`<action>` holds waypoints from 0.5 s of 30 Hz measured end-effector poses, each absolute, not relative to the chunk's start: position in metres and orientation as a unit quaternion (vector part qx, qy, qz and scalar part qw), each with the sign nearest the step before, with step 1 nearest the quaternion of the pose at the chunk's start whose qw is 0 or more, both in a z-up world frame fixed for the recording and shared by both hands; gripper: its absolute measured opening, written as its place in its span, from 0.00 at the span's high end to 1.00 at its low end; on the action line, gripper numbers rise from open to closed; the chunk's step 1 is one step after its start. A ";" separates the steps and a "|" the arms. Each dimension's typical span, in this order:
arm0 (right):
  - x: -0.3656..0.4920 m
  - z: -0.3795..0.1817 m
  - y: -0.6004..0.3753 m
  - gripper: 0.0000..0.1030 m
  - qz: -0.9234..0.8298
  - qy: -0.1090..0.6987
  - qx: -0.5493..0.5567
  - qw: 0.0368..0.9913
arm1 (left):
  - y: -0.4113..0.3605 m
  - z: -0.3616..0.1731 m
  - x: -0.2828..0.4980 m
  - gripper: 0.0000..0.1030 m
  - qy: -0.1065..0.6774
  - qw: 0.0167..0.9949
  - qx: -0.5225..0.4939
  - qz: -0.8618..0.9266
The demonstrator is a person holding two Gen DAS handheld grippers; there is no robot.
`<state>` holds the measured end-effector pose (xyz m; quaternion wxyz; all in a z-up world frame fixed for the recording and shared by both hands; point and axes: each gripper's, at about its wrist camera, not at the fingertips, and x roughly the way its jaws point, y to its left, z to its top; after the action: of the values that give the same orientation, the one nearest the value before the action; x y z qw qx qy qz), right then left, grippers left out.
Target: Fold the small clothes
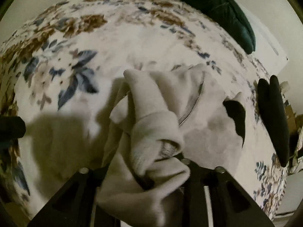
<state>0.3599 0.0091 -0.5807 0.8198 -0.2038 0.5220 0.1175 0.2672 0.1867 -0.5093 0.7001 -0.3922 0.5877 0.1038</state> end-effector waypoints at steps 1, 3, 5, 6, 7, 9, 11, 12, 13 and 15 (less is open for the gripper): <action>0.362 -0.576 0.008 0.48 0.132 0.531 -0.188 0.815 | 0.187 -0.507 0.268 0.22 0.587 0.700 -0.394 0.100; 0.366 -0.556 -0.009 0.28 0.198 0.563 -0.103 0.796 | 0.187 -0.500 0.269 0.22 0.584 0.704 -0.395 0.091; 0.370 -0.535 -0.037 0.24 0.228 0.581 -0.013 0.782 | 0.183 -0.491 0.276 0.21 0.581 0.708 -0.394 0.078; 0.373 -0.523 -0.058 0.24 0.241 0.586 0.039 0.773 | 0.179 -0.487 0.281 0.21 0.577 0.711 -0.396 0.067; 0.375 -0.515 -0.074 0.24 0.237 0.590 0.072 0.768 | 0.173 -0.483 0.287 0.21 0.574 0.713 -0.398 0.054; 0.385 -0.506 -0.112 0.24 0.211 0.606 0.138 0.755 | 0.156 -0.482 0.301 0.21 0.576 0.714 -0.398 0.023; 0.403 -0.513 -0.147 0.24 0.178 0.625 0.189 0.736 | 0.136 -0.489 0.316 0.21 0.587 0.705 -0.398 -0.004; 0.409 -0.519 -0.158 0.24 0.167 0.630 0.205 0.730 | 0.128 -0.494 0.322 0.21 0.592 0.700 -0.401 -0.015; 0.418 -0.530 -0.167 0.24 0.155 0.638 0.216 0.723 | 0.119 -0.502 0.330 0.21 0.598 0.692 -0.404 -0.024; 0.433 -0.558 -0.183 0.24 0.134 0.656 0.249 0.699 | 0.102 -0.521 0.343 0.21 0.609 0.672 -0.420 -0.043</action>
<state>0.4327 -0.1833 -0.5584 0.6995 0.2494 0.6563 0.1337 0.3432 0.1020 -0.5211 0.6720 -0.4199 0.6085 -0.0430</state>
